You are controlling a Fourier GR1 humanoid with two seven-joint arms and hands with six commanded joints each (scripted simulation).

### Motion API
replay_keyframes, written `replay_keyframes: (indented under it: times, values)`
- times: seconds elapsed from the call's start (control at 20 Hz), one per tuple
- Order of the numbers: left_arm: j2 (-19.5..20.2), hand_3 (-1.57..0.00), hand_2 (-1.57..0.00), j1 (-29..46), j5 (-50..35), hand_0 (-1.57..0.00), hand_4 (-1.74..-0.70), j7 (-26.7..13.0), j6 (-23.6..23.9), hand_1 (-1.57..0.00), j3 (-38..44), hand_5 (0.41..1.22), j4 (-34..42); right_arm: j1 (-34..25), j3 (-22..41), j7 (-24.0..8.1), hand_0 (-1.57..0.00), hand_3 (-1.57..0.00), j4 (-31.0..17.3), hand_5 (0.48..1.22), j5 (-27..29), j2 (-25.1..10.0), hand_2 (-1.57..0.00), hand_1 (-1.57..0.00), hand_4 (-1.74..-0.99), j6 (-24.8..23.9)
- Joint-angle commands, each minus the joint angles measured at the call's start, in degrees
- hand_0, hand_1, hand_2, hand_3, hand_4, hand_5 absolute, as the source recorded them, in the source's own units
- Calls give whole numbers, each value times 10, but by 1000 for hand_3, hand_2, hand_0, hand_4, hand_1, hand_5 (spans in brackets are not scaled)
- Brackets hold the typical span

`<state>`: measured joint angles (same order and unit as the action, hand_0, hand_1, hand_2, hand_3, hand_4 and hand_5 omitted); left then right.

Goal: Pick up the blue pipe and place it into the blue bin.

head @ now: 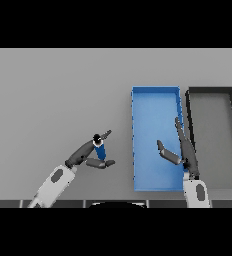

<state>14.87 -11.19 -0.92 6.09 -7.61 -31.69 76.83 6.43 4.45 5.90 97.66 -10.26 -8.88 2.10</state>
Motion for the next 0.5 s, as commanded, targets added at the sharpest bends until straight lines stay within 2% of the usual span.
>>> replay_keyframes:
  times: [0.0,0.1,0.15,0.2,0.3,0.35,0.45]
  values:
    - [-5,1,1,-2,-5,1,-1107,6,-1,1,2,463,0,0,-2,0,1,1,-4,650,2,0,1,1,-1207,0]
    - [-23,-121,-151,2,-26,1,-1186,14,-4,-41,8,550,-4,-3,-5,-1,1,1,-1,655,3,-2,1,1,-1213,-1]
    - [-32,-276,-308,3,-32,-10,-1243,17,-5,-156,10,613,-12,3,-2,7,1,1,-3,655,4,1,1,1,-1217,2]
    - [-36,-535,-485,6,-45,-125,-1281,22,-8,-319,17,735,-11,0,-4,0,1,1,1,656,5,0,1,1,-1220,0]
    - [-43,-908,-865,8,-55,-602,-1439,22,-6,-752,20,910,-10,0,-4,0,1,1,1,657,4,-2,1,1,-1219,1]
    - [-49,-1030,-1006,3,-55,-796,-1497,14,-9,-915,18,972,-15,2,-4,0,1,1,-4,658,9,0,1,1,-1224,4]
    - [-47,-1194,-1210,15,-46,-1075,-1580,46,-10,-1151,7,1062,-9,7,-5,7,1,1,-3,660,12,0,1,1,-1233,6]
